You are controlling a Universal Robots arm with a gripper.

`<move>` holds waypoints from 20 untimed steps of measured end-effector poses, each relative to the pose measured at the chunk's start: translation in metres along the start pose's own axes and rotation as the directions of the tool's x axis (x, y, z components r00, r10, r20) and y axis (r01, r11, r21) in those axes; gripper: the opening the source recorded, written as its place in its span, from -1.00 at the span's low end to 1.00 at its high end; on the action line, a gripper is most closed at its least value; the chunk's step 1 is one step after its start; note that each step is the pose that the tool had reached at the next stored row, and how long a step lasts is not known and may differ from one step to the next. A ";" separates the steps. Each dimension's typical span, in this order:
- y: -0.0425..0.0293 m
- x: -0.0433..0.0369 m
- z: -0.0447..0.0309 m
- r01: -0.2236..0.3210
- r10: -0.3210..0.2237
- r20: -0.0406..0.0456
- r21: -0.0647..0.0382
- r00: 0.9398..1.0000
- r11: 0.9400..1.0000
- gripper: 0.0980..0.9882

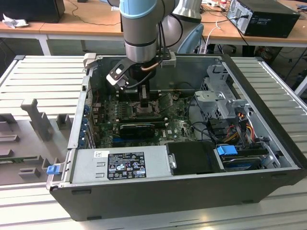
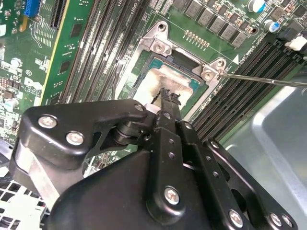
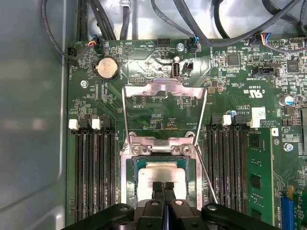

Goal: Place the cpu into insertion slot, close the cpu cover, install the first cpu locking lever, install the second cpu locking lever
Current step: 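Close the cpu cover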

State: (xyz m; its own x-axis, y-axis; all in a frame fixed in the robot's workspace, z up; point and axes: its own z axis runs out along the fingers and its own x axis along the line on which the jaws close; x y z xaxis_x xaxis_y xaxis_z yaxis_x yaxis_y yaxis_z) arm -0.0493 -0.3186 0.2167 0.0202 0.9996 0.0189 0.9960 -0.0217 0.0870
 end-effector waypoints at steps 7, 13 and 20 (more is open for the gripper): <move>0.0132 0.0002 0.0006 -0.001 0.001 0.001 0.002 1.000 1.000 -0.98; 0.0145 0.0005 -0.0094 -0.001 0.001 -0.001 0.001 1.000 1.000 -0.98; 0.0150 0.0006 -0.0148 -0.001 0.001 -0.001 0.002 1.000 1.000 -0.98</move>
State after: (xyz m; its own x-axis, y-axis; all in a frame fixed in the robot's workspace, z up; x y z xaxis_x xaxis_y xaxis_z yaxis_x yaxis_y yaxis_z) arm -0.0357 -0.3186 0.2328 0.0210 0.9996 0.0198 0.9961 -0.0226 0.0854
